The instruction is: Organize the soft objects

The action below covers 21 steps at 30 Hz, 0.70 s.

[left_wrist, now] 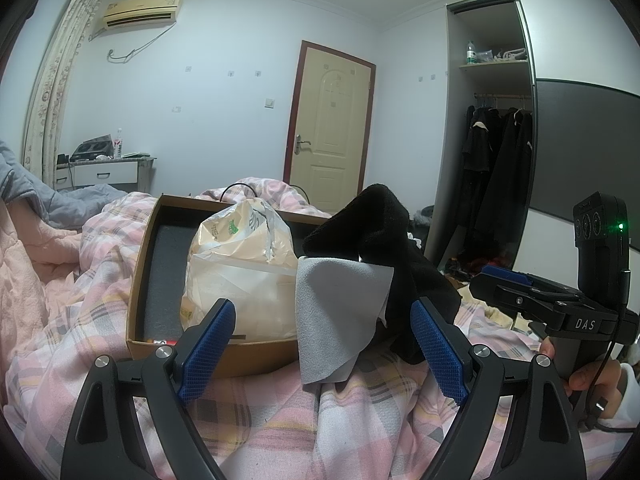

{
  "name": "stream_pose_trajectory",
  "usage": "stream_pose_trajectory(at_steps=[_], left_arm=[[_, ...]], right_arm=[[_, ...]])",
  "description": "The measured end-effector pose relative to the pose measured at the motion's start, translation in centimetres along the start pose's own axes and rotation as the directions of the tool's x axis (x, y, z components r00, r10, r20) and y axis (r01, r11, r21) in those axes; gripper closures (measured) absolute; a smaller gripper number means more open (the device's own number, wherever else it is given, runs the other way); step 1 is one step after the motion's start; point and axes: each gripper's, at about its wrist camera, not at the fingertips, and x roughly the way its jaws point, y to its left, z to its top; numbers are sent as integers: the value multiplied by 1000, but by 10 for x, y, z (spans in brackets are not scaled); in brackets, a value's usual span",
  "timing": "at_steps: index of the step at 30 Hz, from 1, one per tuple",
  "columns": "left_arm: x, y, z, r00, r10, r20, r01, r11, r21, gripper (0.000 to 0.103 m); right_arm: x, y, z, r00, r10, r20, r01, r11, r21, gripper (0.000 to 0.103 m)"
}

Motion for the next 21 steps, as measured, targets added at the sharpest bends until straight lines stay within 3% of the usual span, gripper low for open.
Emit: stream_pose_trajectory(at_steps=[21], left_arm=[[-4, 1, 2, 1000, 3, -1, -3, 1000, 8, 15]], right_arm=[[0, 0, 0, 1000, 0, 0, 0, 1000, 0, 11]])
